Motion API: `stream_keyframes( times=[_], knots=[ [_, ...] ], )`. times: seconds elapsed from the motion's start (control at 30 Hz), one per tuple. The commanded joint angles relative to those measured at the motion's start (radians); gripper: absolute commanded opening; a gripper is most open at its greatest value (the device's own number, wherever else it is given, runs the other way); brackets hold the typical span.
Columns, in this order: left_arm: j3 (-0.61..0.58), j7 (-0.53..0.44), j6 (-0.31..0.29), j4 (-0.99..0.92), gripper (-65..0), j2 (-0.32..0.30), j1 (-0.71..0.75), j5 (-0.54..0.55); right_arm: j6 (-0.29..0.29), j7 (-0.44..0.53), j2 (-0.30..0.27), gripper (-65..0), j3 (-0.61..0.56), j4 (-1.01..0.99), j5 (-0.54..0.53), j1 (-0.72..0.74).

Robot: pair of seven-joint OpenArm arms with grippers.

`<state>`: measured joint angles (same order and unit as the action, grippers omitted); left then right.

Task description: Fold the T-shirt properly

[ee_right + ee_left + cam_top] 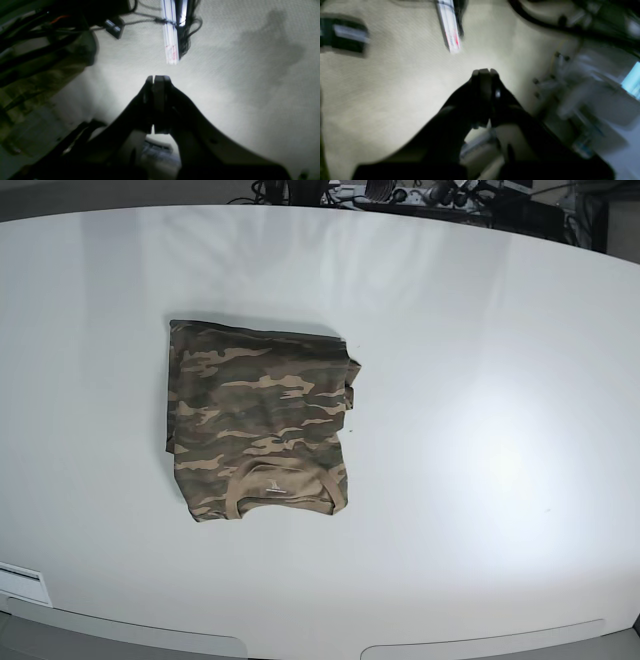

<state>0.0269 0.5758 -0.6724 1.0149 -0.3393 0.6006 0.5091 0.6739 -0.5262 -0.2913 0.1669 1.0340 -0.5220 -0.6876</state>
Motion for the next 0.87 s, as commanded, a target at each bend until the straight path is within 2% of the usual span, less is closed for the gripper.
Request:
stream_keyframes(
  times=[0.0,0.07,0.13,0.17,0.2,0.27,0.37,0.43,0.47,0.63,0.77,0.83],
  knots=[
    [-0.011,-0.063,-0.008,-0.041,-65.0,0.011,-0.021,-0.045,-0.007,0.061,-0.009,-65.0,-0.029,-0.032,0.024,0.019],
    [-0.030,-0.205,-0.006,-0.142,-65.0,0.055,-0.090,-0.170,-0.050,0.164,-0.006,-65.0,-0.095,-0.110,0.094,0.088],
    [-0.048,-0.343,0.002,-0.238,-65.0,0.098,-0.157,-0.281,-0.097,0.203,0.002,-65.0,-0.158,-0.166,0.139,0.152],
    [-0.061,-0.409,0.031,-0.286,-65.0,0.118,-0.190,-0.330,-0.130,0.209,0.009,-65.0,-0.188,-0.187,0.159,0.183],
    [-0.078,-0.458,0.079,-0.330,-65.0,0.138,-0.220,-0.367,-0.166,0.215,0.018,-65.0,-0.216,-0.204,0.181,0.210],
    [-0.127,-0.514,0.215,-0.406,-65.0,0.175,-0.271,-0.403,-0.251,0.229,0.041,-65.0,-0.269,-0.227,0.225,0.258],
    [-0.220,-0.552,0.430,-0.477,-65.0,0.219,-0.317,-0.388,-0.379,0.229,0.076,-65.0,-0.332,-0.241,0.290,0.307],
    [-0.278,-0.603,0.515,-0.499,-65.0,0.238,-0.328,-0.346,-0.422,0.229,0.098,-65.0,-0.363,-0.241,0.323,0.322],
    [-0.304,-0.621,0.536,-0.504,-65.0,0.241,-0.331,-0.318,-0.431,0.231,0.108,-65.0,-0.374,-0.240,0.338,0.326],
    [-0.417,-0.635,0.539,-0.503,-65.0,0.242,-0.349,-0.208,-0.431,0.235,0.151,-65.0,-0.384,-0.240,0.375,0.327],
    [-0.465,-0.636,0.539,-0.502,-65.0,0.243,-0.358,-0.178,-0.432,0.239,0.174,-65.0,-0.384,-0.240,0.378,0.327],
    [-0.465,-0.636,0.539,-0.502,-65.0,0.243,-0.357,-0.177,-0.432,0.240,0.188,-65.0,-0.384,-0.240,0.414,0.328]
  ],
)
